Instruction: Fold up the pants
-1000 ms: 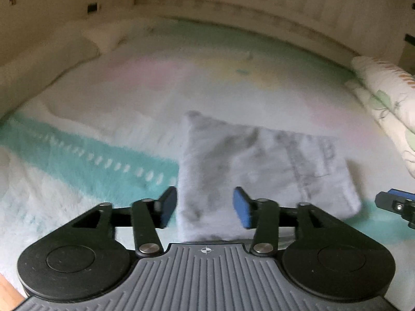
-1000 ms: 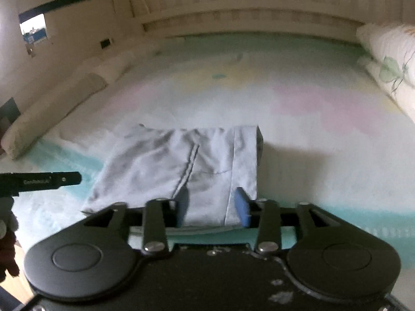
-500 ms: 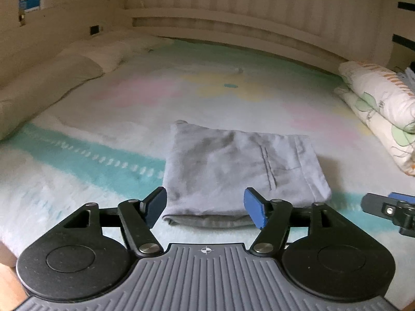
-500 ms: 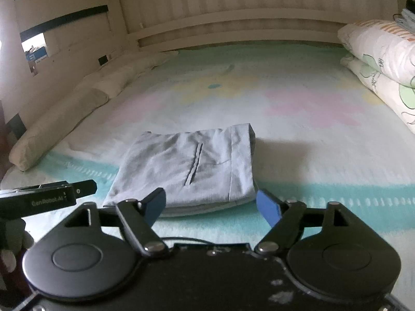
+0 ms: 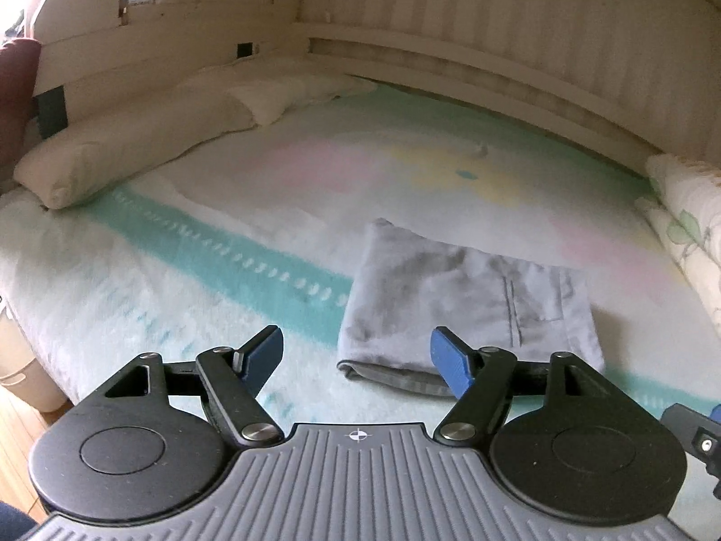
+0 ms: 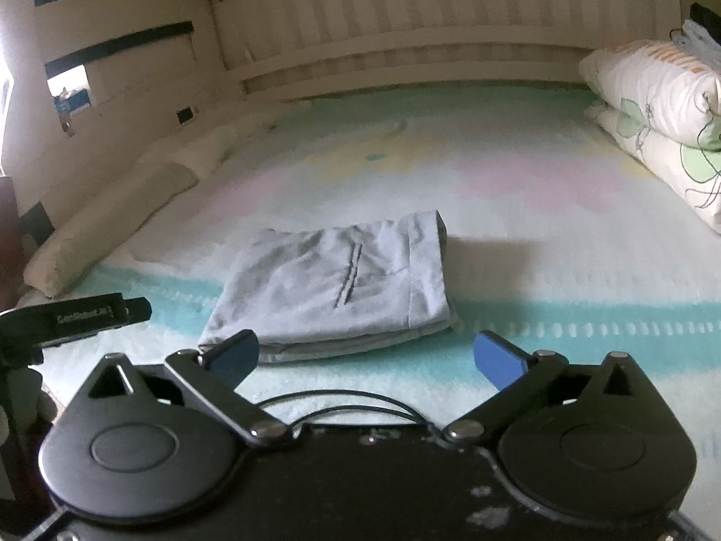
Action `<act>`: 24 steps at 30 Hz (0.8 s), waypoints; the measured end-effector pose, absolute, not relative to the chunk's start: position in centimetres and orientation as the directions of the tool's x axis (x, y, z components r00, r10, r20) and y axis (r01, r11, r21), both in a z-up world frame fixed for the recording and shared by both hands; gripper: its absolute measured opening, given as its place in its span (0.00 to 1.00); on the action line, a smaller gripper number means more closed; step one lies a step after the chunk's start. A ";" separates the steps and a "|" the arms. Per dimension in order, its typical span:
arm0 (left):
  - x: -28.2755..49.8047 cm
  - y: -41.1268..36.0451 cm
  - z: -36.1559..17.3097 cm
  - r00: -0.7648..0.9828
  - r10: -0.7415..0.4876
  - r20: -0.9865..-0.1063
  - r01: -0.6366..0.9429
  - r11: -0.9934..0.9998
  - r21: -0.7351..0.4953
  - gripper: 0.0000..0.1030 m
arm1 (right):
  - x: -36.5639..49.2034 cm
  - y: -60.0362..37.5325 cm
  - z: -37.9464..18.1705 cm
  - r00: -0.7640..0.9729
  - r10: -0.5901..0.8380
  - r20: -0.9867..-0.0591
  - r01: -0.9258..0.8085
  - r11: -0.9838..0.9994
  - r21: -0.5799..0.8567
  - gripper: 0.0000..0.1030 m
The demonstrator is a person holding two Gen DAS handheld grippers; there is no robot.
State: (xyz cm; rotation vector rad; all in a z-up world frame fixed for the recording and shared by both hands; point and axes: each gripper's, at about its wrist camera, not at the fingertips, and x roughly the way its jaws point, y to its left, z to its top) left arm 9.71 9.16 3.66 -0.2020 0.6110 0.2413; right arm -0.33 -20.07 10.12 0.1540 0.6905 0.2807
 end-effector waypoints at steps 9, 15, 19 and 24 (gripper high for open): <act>8.5 7.6 4.0 0.803 0.161 -0.573 -0.205 0.979 -0.012 0.69 | -1.6 -19.9 10.7 0.743 0.317 -0.590 -0.212 0.947 0.241 1.00; 8.1 7.0 3.6 0.799 0.158 -0.580 -0.175 0.984 0.027 0.69 | -1.7 -19.9 10.6 0.740 0.322 -0.590 -0.196 0.943 0.269 1.00; 8.2 6.8 3.2 0.783 0.130 -0.608 -0.157 0.988 0.009 0.69 | -1.7 -19.6 10.5 0.737 0.322 -0.594 -0.203 0.944 0.260 1.00; 8.5 6.4 2.7 0.776 0.148 -0.613 -0.167 0.986 0.027 0.69 | -1.5 -19.3 10.3 0.730 0.316 -0.606 -0.210 0.947 0.242 1.00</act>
